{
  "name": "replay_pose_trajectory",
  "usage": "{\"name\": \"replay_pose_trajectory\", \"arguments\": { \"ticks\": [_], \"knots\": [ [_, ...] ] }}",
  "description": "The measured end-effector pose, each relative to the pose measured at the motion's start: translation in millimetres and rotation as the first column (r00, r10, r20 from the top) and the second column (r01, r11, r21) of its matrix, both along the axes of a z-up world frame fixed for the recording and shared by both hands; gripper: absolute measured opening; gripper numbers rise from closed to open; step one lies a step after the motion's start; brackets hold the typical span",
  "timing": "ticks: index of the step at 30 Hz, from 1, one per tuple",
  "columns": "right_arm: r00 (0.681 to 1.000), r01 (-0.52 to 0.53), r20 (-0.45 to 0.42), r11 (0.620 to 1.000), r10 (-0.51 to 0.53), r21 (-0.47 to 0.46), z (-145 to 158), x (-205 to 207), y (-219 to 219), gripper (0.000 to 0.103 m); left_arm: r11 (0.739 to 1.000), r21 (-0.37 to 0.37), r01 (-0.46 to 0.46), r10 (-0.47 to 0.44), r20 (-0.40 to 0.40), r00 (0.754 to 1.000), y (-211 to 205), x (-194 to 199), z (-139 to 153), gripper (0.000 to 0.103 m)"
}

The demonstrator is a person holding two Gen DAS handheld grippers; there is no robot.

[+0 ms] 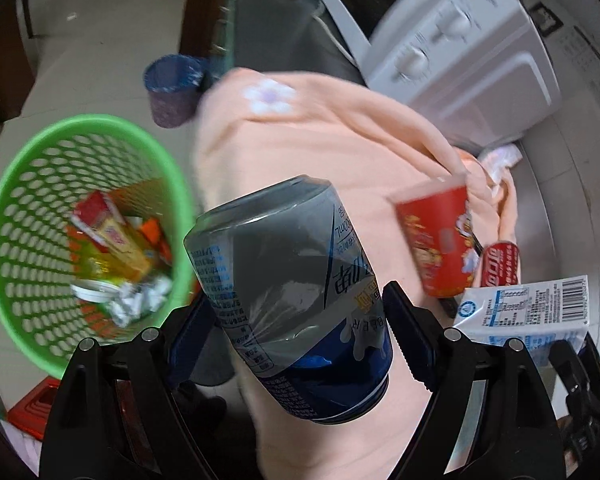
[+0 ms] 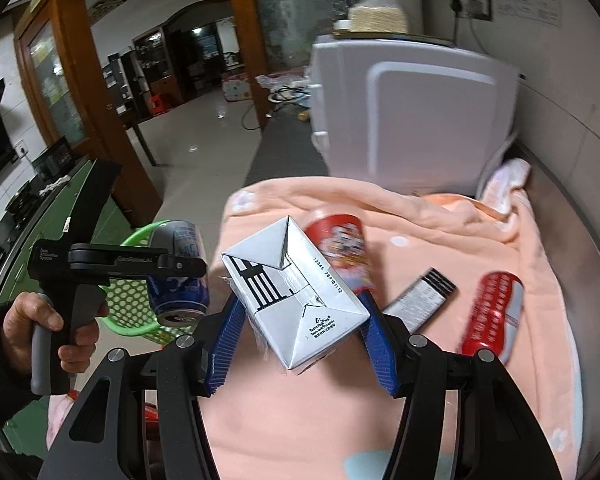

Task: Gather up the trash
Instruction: 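Carry the blue-white can and white carton toward the green basket with both tools, then open the left tool to drop the can into the basket while the right tool drops the carton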

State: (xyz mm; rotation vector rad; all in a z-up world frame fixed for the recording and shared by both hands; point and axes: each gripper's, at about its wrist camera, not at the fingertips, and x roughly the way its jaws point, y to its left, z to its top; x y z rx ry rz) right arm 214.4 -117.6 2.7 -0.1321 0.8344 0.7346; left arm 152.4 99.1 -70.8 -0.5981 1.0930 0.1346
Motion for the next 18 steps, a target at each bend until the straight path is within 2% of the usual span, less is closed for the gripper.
{"name": "replay_pose_trajectory", "arguments": {
  "ticks": [8,18],
  "knots": [
    [0.997,-0.082,-0.004,0.996,0.082,0.023,1,-7,50,0.055,0.993,0.041,-0.11,0.111,-0.009,0.994,66,-40,-5,0.081],
    [0.981,-0.191,-0.016,0.981,0.192,0.046,2,-17,122,0.055,0.969,0.117,-0.216,0.224,-0.063,0.972,136,-75,-30,0.082]
  ]
}}
